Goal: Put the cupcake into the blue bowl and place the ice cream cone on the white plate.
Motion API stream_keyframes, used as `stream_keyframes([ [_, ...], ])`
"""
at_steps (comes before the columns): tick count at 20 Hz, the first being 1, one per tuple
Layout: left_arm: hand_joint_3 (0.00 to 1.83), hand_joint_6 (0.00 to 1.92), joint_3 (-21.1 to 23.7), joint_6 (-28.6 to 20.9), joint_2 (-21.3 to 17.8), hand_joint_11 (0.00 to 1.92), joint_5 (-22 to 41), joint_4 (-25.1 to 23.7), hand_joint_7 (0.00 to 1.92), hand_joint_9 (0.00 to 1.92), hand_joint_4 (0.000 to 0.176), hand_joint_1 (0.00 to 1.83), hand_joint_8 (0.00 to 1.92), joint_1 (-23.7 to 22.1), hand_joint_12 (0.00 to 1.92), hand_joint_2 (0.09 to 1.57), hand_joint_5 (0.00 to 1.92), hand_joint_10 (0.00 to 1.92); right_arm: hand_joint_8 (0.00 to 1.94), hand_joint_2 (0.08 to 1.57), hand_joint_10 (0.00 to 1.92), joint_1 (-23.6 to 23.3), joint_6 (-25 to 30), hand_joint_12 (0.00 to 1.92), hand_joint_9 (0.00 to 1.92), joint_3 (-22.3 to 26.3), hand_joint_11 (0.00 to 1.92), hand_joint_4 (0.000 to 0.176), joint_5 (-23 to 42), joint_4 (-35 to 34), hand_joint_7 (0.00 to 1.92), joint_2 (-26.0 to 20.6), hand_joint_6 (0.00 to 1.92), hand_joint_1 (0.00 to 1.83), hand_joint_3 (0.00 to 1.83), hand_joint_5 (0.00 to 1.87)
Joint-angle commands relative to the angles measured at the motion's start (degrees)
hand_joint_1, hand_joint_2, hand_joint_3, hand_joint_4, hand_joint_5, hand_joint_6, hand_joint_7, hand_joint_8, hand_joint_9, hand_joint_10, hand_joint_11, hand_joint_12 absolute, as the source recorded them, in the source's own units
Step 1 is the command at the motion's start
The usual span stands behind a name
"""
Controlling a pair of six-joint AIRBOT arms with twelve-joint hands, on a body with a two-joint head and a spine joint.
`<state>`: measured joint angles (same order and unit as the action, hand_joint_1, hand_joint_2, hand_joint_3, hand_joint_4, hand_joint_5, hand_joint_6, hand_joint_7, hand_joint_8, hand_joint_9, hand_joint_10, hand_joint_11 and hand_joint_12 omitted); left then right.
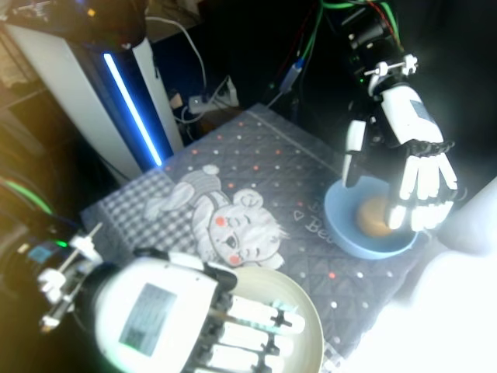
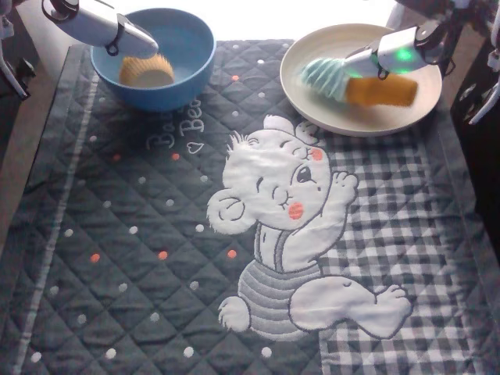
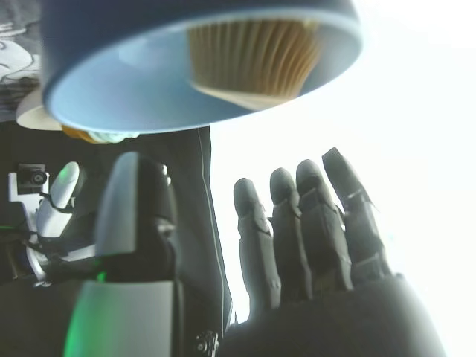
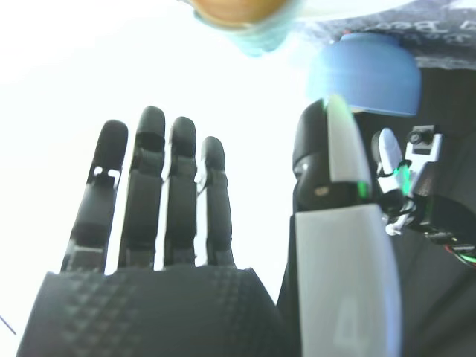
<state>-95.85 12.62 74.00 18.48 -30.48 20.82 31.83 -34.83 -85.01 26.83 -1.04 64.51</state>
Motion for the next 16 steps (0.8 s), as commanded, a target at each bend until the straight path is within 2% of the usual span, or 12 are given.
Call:
stream_keyframes([
  [1, 0.0, 0.0, 0.3, -0.3, -0.4, 0.0, 6.5, 1.0, 0.41, 0.31, 0.044, 1.14, 0.0, -1.1, 0.64, 0.95, 0.55, 0.0, 0.0, 0.95, 0.0, -0.8, 0.0, 0.66, 0.51, 0.3, 0.21, 0.023, 8.3, -0.7, 0.5, -0.9, 0.0, 0.96, 0.0, 0.4],
  [4, 0.0, 0.0, 1.7, -0.3, -1.5, 0.0, 8.6, 0.7, 0.44, 0.33, 0.034, 1.11, 0.01, -1.2, 0.59, 0.93, 0.56, 0.0, 0.01, 0.93, 0.0, -0.8, 0.0, 0.56, 0.55, 2.9, 0.22, 0.021, 11.7, -0.2, 0.56, -3.2, 0.0, 0.93, 0.0, 0.39],
  [5, 0.0, 0.0, 2.7, -0.3, -2.3, 0.0, 9.8, 0.5, 0.45, 0.35, 0.04, 1.09, 0.01, -1.1, 0.58, 0.93, 0.56, 0.01, 0.02, 0.9, 0.0, -0.8, 0.0, 0.56, 0.55, 4.3, 0.21, 0.03, 13.3, 0.2, 0.6, -4.2, 0.0, 0.91, 0.0, 0.39],
  [7, 0.0, 0.0, 4.8, -0.4, -4.0, 0.0, 13.1, 0.3, 0.48, 0.37, 0.073, 1.07, 0.0, -0.3, 0.64, 0.91, 0.55, 0.01, 0.0, 0.89, 0.0, -0.8, 0.0, 0.62, 0.54, 7.0, 0.17, 0.023, 16.4, 1.3, 0.57, -6.3, 0.0, 0.88, 0.0, 0.36],
  [8, 0.0, 0.0, 5.7, -0.8, -4.9, 0.0, 14.9, 0.3, 0.5, 0.41, 0.045, 1.07, 0.0, 0.0, 0.72, 0.9, 0.56, 0.01, 0.0, 0.89, 0.0, -0.8, 0.0, 0.63, 0.54, 8.3, 0.14, 0.025, 17.9, 1.7, 0.56, -7.3, 0.0, 0.85, 0.01, 0.34],
  [9, 0.0, 0.01, 6.6, -1.6, -5.9, 0.0, 16.9, 0.3, 0.47, 0.36, 0.011, 1.06, 0.01, 0.3, 0.53, 0.9, 0.52, 0.02, 0.0, 0.89, 0.0, -0.8, -0.1, 0.67, 0.54, 9.8, 0.09, 0.035, 19.7, 1.8, 0.56, -8.4, 0.0, 0.88, 0.0, 0.34],
  [10, 0.0, 0.01, 7.5, -2.3, -6.8, 0.0, 18.9, 0.5, 0.47, 0.36, 0.011, 1.06, 0.01, 0.5, 0.53, 0.9, 0.52, 0.02, 0.0, 0.89, 0.0, -0.8, -0.3, 0.67, 0.54, 11.2, 0.09, 0.035, 21.7, 1.8, 0.56, -8.9, 0.0, 0.88, 0.0, 0.34],
  [11, 0.0, 0.0, 8.8, -2.3, -8.1, 0.0, 20.9, 1.2, 0.45, 0.35, 0.015, 1.05, 0.0, 0.9, 0.58, 0.91, 0.5, 0.01, 0.0, 0.89, 0.0, -0.8, -0.4, 0.68, 0.51, 13.0, 0.07, 0.051, 24.4, 1.8, 0.55, -10.1, 0.0, 0.84, 0.0, 0.31],
  [12, 0.0, 0.0, 10.3, -1.7, -9.7, 0.0, 23.6, 2.9, 0.45, 0.4, 0.025, 1.03, 0.0, 1.4, 0.87, 0.91, 0.51, 0.0, 0.0, 0.88, 0.0, -0.8, -1.0, 0.66, 0.41, 14.9, 0.0, 0.047, 27.3, 1.8, 0.41, -11.4, 0.0, 0.82, 0.0, 0.29],
  [13, 0.0, 0.0, 11.0, -1.4, -10.4, 0.03, 25.1, 3.8, 0.44, 0.4, 0.031, 1.0, 0.0, 1.9, 0.92, 0.92, 0.5, 0.0, 0.0, 0.87, 0.0, -0.8, -1.7, 0.6, 0.35, 15.9, 0.0, 0.047, 28.6, 1.8, 0.34, -11.9, 0.0, 0.8, 0.0, 0.27],
  [15, 0.0, 0.0, 13.6, 0.8, -13.0, 0.06, 29.4, 7.2, 0.44, 0.42, 0.036, 1.01, 0.0, 3.9, 0.89, 0.91, 0.5, 0.0, 0.01, 0.86, 0.0, -0.8, -4.8, 0.62, 0.34, 18.7, 0.0, 0.046, 31.0, 1.8, 0.36, -13.5, 0.0, 0.8, 0.0, 0.26],
  [16, 0.0, 0.0, 15.3, 2.5, -14.6, 0.15, 31.9, 9.1, 0.42, 0.41, 0.061, 1.02, 0.0, 5.1, 0.67, 0.89, 0.45, 0.0, 0.01, 0.84, 0.0, -0.8, -6.3, 0.58, 0.34, 20.5, 0.0, 0.061, 32.4, 1.8, 0.41, -14.7, 0.0, 0.77, 0.0, 0.24],
])
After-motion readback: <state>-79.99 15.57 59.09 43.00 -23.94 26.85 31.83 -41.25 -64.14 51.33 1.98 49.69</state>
